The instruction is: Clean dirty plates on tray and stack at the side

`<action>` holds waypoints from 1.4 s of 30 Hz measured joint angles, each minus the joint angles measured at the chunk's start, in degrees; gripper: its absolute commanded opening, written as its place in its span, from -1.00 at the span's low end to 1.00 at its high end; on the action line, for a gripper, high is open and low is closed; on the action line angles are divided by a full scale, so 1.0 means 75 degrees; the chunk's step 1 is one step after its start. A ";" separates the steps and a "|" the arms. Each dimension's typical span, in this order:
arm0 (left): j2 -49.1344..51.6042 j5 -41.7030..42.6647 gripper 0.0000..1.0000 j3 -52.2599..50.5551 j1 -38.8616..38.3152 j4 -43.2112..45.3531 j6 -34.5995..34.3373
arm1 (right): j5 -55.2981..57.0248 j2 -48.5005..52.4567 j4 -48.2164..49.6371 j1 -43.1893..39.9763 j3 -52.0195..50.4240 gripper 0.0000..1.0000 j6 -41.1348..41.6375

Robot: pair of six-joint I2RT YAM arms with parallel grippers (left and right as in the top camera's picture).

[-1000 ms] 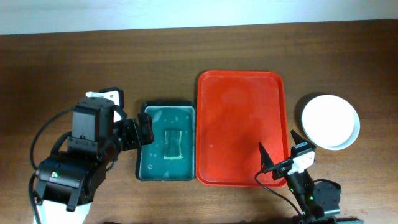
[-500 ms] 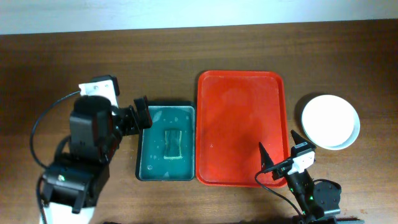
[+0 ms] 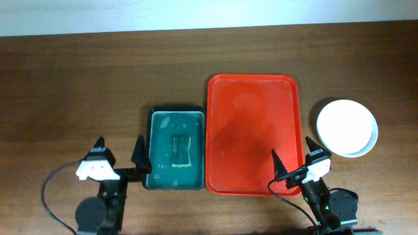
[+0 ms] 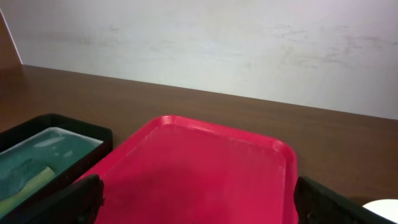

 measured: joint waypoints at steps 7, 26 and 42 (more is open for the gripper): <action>-0.1711 -0.0006 0.99 -0.1072 0.0187 0.0568 0.0000 | 0.0000 0.0000 0.0003 0.0000 0.0000 0.96 0.0003; -0.1757 -0.0411 0.99 -0.2075 0.0221 -0.0009 0.0000 | 0.0000 0.0000 0.0003 0.0000 0.0000 0.97 0.0000; -0.1757 -0.0411 0.99 -0.2075 0.0221 -0.0009 0.0003 | 0.0000 0.0000 0.0003 0.0000 0.0000 0.96 0.0003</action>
